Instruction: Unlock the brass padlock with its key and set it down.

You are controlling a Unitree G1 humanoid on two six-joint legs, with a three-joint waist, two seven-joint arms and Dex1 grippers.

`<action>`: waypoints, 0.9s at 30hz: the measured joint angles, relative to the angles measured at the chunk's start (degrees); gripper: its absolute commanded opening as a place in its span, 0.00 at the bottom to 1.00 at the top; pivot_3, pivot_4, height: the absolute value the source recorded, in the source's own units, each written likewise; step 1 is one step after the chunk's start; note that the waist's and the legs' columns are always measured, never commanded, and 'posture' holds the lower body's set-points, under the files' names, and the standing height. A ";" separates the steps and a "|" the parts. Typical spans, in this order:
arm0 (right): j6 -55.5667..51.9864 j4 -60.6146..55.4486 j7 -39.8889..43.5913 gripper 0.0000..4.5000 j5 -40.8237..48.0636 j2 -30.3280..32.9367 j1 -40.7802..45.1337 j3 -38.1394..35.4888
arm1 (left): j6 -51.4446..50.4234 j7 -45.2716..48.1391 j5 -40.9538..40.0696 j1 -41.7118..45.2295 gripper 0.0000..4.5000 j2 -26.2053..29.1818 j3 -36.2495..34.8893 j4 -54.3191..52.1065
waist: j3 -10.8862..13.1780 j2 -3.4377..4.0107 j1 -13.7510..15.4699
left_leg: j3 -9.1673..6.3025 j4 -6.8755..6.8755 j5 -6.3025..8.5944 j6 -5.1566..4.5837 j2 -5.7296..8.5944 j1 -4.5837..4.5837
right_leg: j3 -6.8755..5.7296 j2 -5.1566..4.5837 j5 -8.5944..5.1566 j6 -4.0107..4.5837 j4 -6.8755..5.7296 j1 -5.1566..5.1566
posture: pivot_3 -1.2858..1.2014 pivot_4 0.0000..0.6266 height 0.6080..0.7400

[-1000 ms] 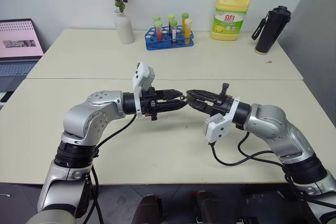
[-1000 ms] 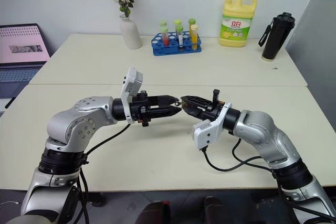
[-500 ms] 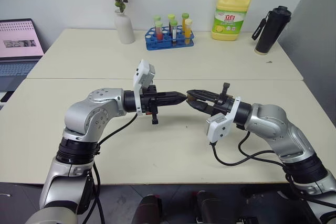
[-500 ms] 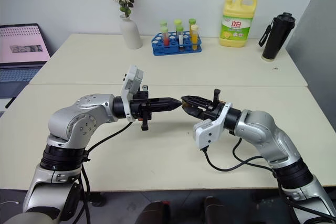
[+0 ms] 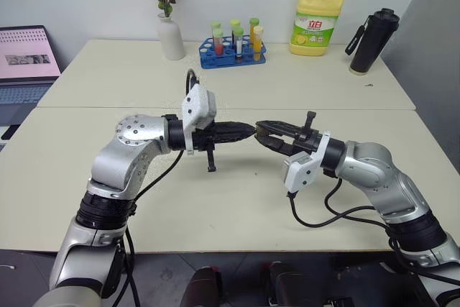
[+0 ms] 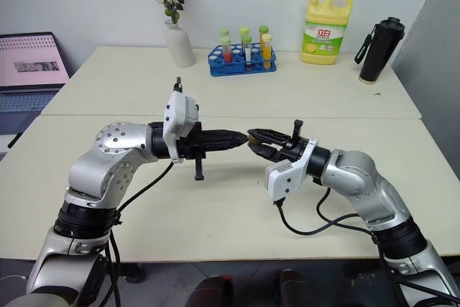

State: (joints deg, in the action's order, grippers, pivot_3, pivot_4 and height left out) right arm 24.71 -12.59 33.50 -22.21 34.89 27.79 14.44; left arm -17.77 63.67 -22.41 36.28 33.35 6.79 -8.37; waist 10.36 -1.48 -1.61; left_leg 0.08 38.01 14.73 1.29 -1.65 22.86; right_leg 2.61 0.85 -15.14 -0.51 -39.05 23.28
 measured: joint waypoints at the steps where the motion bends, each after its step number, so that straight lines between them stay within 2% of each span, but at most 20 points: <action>1: -0.02 0.00 -0.02 0.21 0.03 0.00 0.00 -0.10 | 1.24 0.02 0.68 0.00 0.00 -0.07 0.10 0.09 | 0.00 0.00 0.00 | 0.00 0.00 0.00 0.00 0.00 0.00 | 0.00 0.00 0.00 0.00 0.00 0.00 | 0.52 0.24 1.00; 3: -0.10 0.00 -0.08 0.21 0.08 -0.01 0.03 -0.24 | 6.26 0.68 3.12 0.01 0.00 -0.49 0.33 1.20 | 0.00 0.00 0.00 | 0.02 0.00 0.00 0.00 0.00 0.00 | -0.02 0.00 0.00 0.00 0.00 0.00 | 0.52 0.24 1.00; 8: -0.36 0.15 -0.01 0.21 0.05 -0.16 0.03 -0.21 | 10.59 1.14 5.37 0.11 0.00 -0.80 0.69 2.45 | 0.00 0.00 -0.02 | 0.03 0.00 0.00 -0.01 0.00 0.01 | -0.04 0.01 -0.02 -0.03 0.00 0.00 | 0.52 0.24 1.00; 13: -0.84 0.85 -0.06 0.21 -0.02 -0.35 0.03 -0.38 | 1.38 -0.78 1.90 0.49 0.00 -2.66 0.06 2.29 | 0.00 0.00 -0.04 | -0.02 0.02 0.00 -0.01 -0.01 0.02 | -0.06 0.02 -0.07 -0.12 -0.01 0.00 | 0.52 0.24 1.00; 16: -1.37 1.36 -0.13 0.21 -0.04 -0.46 0.04 -0.80 | -4.42 -2.97 -0.50 0.69 0.14 -4.19 -0.57 2.27 | 0.00 -0.01 -0.04 | -0.04 0.03 0.01 -0.01 -0.01 0.03 | -0.06 0.02 -0.07 -0.13 -0.02 0.00 | 0.52 0.24 1.00; 21: -1.32 1.52 -0.10 0.21 -0.05 -1.36 0.09 -0.38 | -15.73 -4.85 -5.99 2.93 0.48 -3.81 -2.46 2.19 | 0.00 0.00 -0.13 | -0.07 0.02 0.00 -0.01 -0.03 0.01 | -0.07 0.04 -0.08 -0.15 -0.03 0.00 | 0.52 0.24 1.00; 27: -1.19 1.53 -0.07 0.21 -0.18 -1.36 0.32 -0.02 | -32.00 -7.77 -17.11 3.76 0.49 -3.15 -6.89 0.32 | 0.00 0.00 -0.10 | -0.11 0.04 0.00 0.00 -0.02 0.03 | -0.08 0.01 -0.08 -0.15 -0.04 0.00 | 0.52 0.24 1.00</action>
State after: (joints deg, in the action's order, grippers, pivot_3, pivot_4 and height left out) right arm 23.51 -11.07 33.43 -22.39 33.52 28.11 14.42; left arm -49.77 55.90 -39.52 40.04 30.20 -0.10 -8.05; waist 10.36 -1.49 -1.72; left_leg -0.03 38.06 14.73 1.28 -1.67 22.89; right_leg 2.53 0.85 -15.22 -0.65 -39.09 23.28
